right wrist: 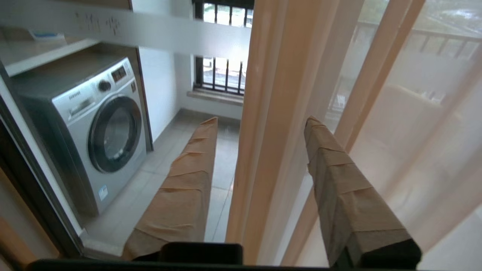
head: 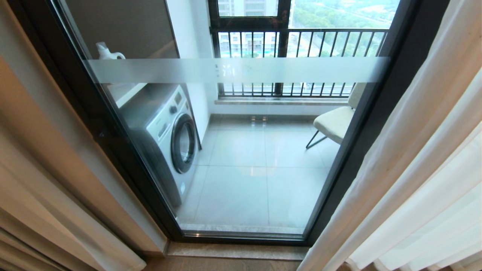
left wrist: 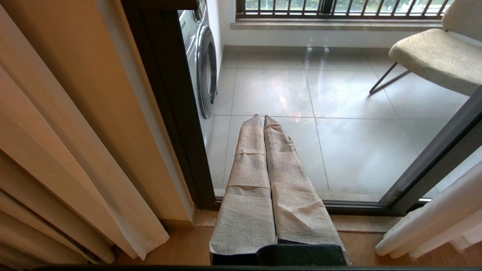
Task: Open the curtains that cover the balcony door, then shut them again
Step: Pull the inner curtains open on both sides
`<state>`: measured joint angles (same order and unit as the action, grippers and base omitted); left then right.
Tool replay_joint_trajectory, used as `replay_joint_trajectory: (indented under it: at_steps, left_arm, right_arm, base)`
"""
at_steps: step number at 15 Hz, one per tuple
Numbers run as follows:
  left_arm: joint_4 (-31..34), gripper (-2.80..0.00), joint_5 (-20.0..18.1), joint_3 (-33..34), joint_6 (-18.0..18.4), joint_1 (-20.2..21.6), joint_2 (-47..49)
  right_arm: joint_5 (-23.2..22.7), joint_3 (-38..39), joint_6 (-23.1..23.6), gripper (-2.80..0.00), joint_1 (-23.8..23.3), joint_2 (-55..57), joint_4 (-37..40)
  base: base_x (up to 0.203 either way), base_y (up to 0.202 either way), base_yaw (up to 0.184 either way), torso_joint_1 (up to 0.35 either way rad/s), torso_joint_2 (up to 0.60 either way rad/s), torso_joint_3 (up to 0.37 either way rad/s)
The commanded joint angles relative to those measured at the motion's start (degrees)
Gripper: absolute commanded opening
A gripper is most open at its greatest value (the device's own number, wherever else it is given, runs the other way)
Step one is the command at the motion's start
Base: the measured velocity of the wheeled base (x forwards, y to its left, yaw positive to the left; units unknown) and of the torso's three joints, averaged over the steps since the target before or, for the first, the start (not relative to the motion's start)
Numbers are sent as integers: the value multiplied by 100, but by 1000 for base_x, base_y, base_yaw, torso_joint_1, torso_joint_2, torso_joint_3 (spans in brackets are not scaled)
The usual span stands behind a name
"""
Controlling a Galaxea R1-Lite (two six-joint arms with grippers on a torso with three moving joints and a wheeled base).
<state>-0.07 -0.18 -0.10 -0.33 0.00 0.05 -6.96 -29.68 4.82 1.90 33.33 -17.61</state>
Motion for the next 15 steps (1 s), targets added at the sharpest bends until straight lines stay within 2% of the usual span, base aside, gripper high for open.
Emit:
replay_joint_trajectory:
  at_steps: [1,10,15]
  left_arm:
    - [-1,-280,1,1,-3,0,-5]
    - [-1,-280,1,1,-3,0,-5]
    - [-1,-280,1,1,-3,0,-5]
  right_arm:
    - [-11,-751,-76,0,17,1385,-316]
    - [-15,-2455,-138,0,14,3380,-1289]
    - [30,-2835,-105,0,-41,3751,-1314]
  base:
    - [0,0,0,0,0,0]
    - [0,0,0,0,0,0]
    - [0,0,0,0,0,0]
